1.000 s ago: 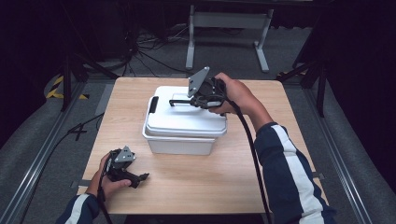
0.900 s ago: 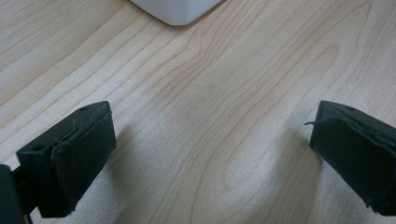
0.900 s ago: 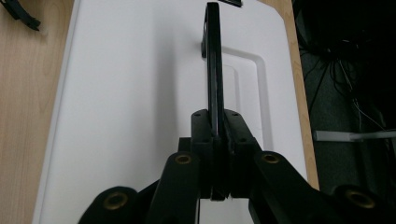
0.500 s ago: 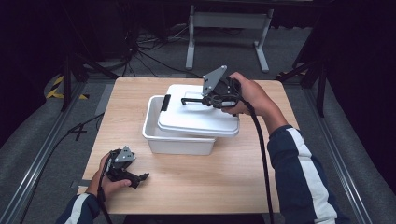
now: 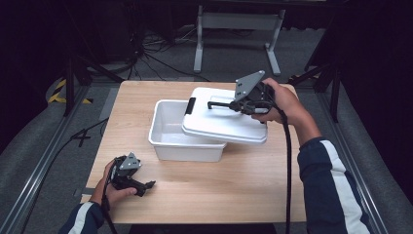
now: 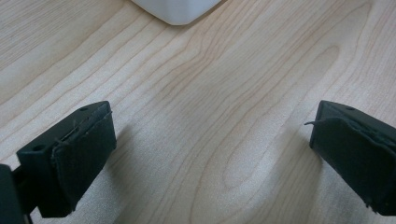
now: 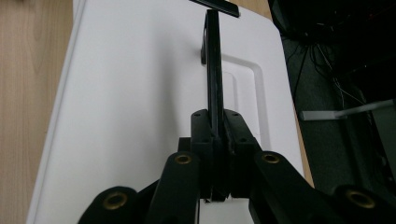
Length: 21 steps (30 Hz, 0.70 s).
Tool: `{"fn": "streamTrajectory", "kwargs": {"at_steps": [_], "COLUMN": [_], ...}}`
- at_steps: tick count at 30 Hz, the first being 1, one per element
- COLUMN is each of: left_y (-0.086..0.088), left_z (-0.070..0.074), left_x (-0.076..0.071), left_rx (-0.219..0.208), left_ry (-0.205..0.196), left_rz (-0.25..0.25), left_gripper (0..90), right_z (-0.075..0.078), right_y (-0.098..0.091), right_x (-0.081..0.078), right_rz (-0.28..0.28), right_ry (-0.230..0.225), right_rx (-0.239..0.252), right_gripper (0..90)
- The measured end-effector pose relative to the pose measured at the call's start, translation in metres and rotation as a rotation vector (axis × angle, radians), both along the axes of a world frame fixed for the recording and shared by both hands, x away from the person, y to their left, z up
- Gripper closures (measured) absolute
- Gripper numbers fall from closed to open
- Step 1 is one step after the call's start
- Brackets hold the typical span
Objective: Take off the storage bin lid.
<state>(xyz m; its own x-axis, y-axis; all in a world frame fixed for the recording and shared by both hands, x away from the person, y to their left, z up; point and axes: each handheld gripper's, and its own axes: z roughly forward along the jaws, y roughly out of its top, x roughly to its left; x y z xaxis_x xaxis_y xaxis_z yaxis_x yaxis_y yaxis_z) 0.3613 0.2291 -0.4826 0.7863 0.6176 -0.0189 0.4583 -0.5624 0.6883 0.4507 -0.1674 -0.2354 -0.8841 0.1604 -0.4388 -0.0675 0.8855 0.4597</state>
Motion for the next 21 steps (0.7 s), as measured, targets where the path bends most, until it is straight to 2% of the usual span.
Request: {"fn": "streamTrajectory", "kwargs": {"at_steps": [4, 12, 16, 17, 21], "left_y": [0.000, 0.000, 0.000, 0.000, 0.000], "left_z": [0.000, 0.000, 0.000, 0.000, 0.000], "left_x": [0.000, 0.000, 0.000, 0.000, 0.000], "left_rx": [0.002, -0.001, 0.002, 0.002, 0.002], "left_ry": [-0.001, 0.001, -0.001, -0.001, 0.000], "left_rz": [-0.003, 0.002, -0.001, -0.003, -0.001], "left_gripper": [0.8, 0.8, 0.8, 0.8, 0.8], "right_z": [-0.001, 0.002, 0.001, 0.001, -0.001], "right_y": [-0.016, -0.046, -0.069, -0.076, -0.089], "right_x": [0.001, -0.003, -0.004, -0.004, -0.004], "right_rz": [-0.025, -0.067, -0.093, -0.102, -0.124], "right_ry": [0.002, -0.007, -0.014, -0.007, -0.011], "right_rx": [0.030, 0.057, 0.065, 0.081, 0.093], "right_gripper": [84.7, 84.7, 84.7, 84.7, 84.8]}}
